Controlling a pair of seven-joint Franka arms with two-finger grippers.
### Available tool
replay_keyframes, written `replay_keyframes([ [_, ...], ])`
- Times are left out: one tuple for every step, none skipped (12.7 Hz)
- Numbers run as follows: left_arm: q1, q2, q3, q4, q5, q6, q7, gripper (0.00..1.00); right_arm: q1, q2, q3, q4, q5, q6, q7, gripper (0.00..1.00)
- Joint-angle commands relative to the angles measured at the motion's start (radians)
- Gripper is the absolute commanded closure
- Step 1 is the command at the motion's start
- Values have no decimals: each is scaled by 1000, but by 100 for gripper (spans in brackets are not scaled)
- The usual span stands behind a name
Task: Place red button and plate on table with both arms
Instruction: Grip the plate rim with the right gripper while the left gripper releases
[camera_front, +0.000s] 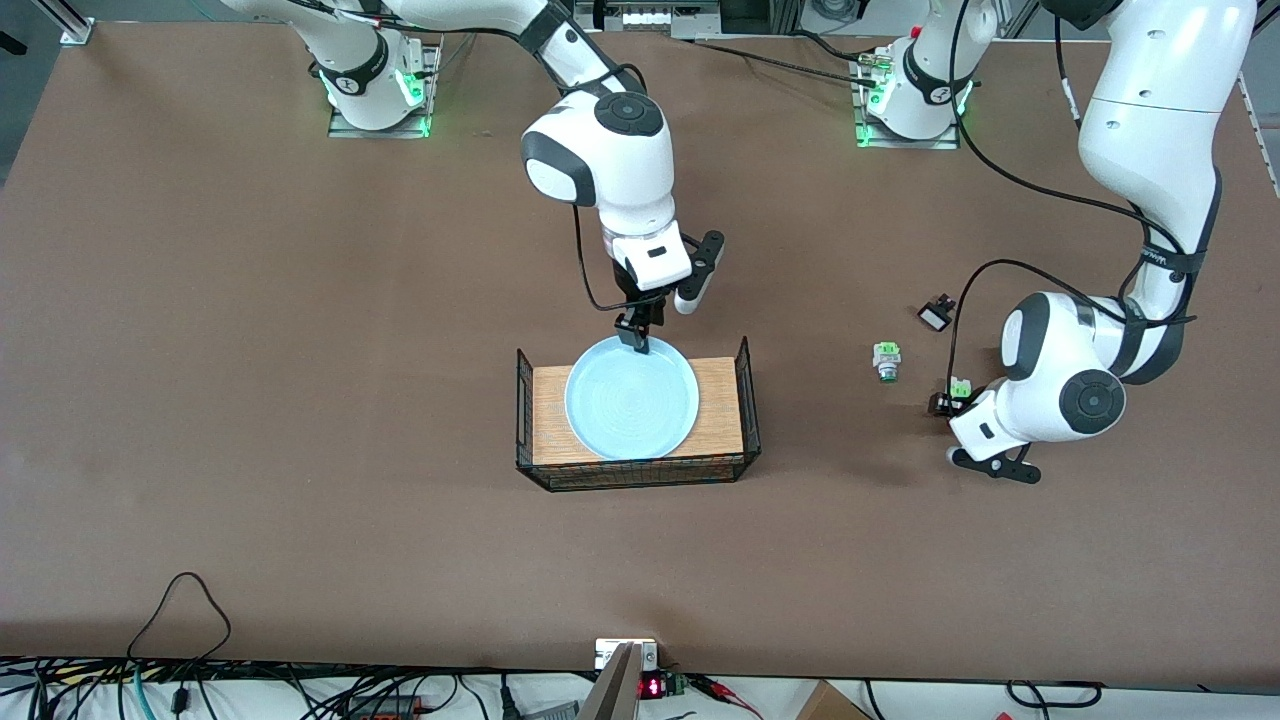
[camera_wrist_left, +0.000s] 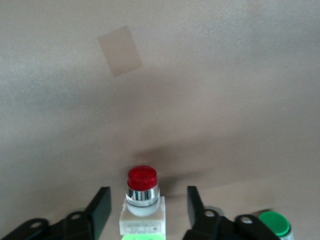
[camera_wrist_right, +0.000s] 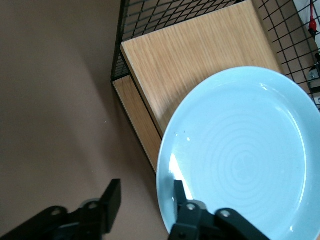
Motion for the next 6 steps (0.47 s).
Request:
replay_keyframes([
  [-2, -47, -19, 5, -11, -69, 15, 0, 8, 10, -4, 22, -20, -2, -8, 100],
  [-2, -57, -25, 19, -15, -96, 11, 0, 10, 8, -4, 22, -22, -4, -9, 100],
  [-2, -77, -25, 32, -15, -122, 8, 0, 10, 5, -4, 22, -22, -5, -12, 100],
  [-2, -91, -26, 55, -15, -148, 8, 0, 10, 2, -4, 25, -20, -8, -16, 100],
  [-3, -109, -28, 94, -16, -209, 8, 0, 13, -1, -2, 49, -14, -13, -16, 100],
  [-3, -117, -43, 150, -18, -276, 6, 0, 18, -5, 2, 67, -11, -46, -10, 100],
])
